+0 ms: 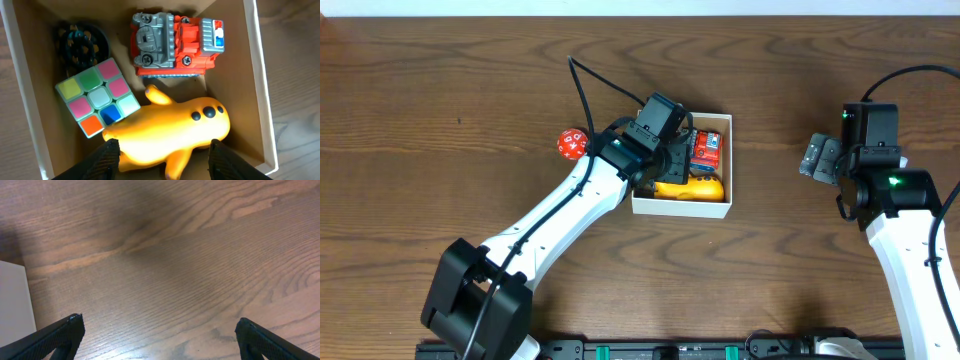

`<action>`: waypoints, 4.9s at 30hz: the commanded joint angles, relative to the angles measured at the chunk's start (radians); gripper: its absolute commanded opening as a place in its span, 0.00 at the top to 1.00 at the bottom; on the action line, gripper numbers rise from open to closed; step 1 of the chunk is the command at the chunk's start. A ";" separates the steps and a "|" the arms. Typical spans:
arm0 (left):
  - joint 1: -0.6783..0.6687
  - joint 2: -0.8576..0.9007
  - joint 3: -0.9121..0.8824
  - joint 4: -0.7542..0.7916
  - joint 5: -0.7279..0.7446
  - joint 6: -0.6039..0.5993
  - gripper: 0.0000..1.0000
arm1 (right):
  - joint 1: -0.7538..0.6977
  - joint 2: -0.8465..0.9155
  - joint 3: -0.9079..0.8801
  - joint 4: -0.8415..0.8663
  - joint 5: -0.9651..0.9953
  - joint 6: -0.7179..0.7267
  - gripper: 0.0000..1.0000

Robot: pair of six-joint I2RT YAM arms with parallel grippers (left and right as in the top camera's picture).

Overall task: Pack container
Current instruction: 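Withdraw the left gripper left toward the red ball, then lower the left gripper and grasp the red lettered ball, then carry the red ball into the box's top-left corner and release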

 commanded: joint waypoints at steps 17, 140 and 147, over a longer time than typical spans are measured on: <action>0.323 -0.181 0.026 -0.124 -0.251 0.113 0.24 | -0.006 0.001 0.004 0.000 0.003 0.014 0.01; 0.142 0.051 0.026 0.144 0.009 0.423 0.30 | -0.006 0.001 0.004 0.000 0.003 0.014 0.01; 0.142 0.051 0.026 0.148 0.009 0.422 0.30 | -0.006 0.001 0.004 0.000 0.003 0.014 0.01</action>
